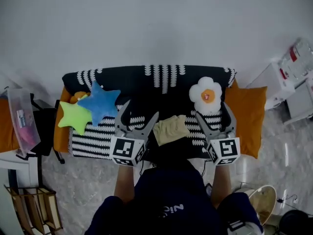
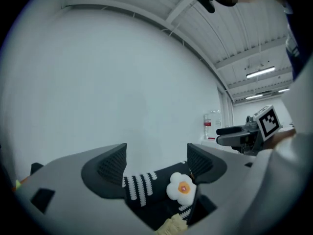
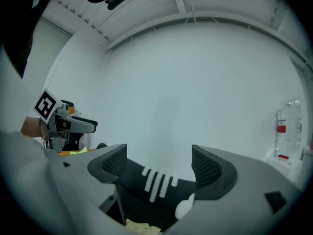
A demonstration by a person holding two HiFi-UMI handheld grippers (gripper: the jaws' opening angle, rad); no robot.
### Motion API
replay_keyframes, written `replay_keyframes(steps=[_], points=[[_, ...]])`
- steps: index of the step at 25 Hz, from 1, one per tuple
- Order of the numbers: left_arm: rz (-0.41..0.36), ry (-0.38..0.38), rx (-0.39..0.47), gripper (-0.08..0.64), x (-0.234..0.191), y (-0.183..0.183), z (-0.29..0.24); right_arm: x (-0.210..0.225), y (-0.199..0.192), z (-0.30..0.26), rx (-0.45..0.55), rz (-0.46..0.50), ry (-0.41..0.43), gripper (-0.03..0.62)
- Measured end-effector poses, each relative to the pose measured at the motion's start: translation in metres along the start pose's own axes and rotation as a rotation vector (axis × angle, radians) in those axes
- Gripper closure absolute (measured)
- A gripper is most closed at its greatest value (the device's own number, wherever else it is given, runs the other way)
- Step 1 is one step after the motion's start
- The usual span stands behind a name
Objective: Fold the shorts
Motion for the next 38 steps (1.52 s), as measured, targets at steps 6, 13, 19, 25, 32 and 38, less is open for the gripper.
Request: replay_keyframes(steps=[6, 13, 19, 25, 32, 38], points=[[-0.034, 0.026, 0.12, 0.187, 0.001, 0.057, 0.023, -0.001, 0.059, 0.02, 0.131, 0.046, -0.024, 0.175], [-0.04, 0.008, 0.15, 0.222, 0.004, 0.063, 0.027, -0.015, 0.068, 0.019, 0.096, 0.112, -0.035, 0.294], [0.012, 0.067, 0.207, 0.557, -0.009, 0.054, 0.037, -0.027, 0.067, 0.017, 0.067, 0.097, -0.074, 0.581], [0.022, 0.085, 0.233, 0.558, -0.014, 0.049, 0.045, -0.032, 0.072, 0.02, 0.16, 0.067, -0.109, 0.584], [-0.003, 0.108, 0.202, 0.558, -0.016, 0.043, 0.043, -0.039, 0.069, 0.02, 0.173, 0.096, -0.135, 0.584], [-0.026, 0.105, 0.179, 0.558, -0.012, 0.04, 0.041, -0.042, 0.067, 0.021, 0.196, 0.087, -0.149, 0.584]])
Point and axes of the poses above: the fingertips, and each gripper's own axes: z backward along the fingers, x to its right, y out of its top, the point moved 7 cm from there along z, backward along the fingers, and after that the axes turned 13 degrees about -x, right-handed, at the moved point
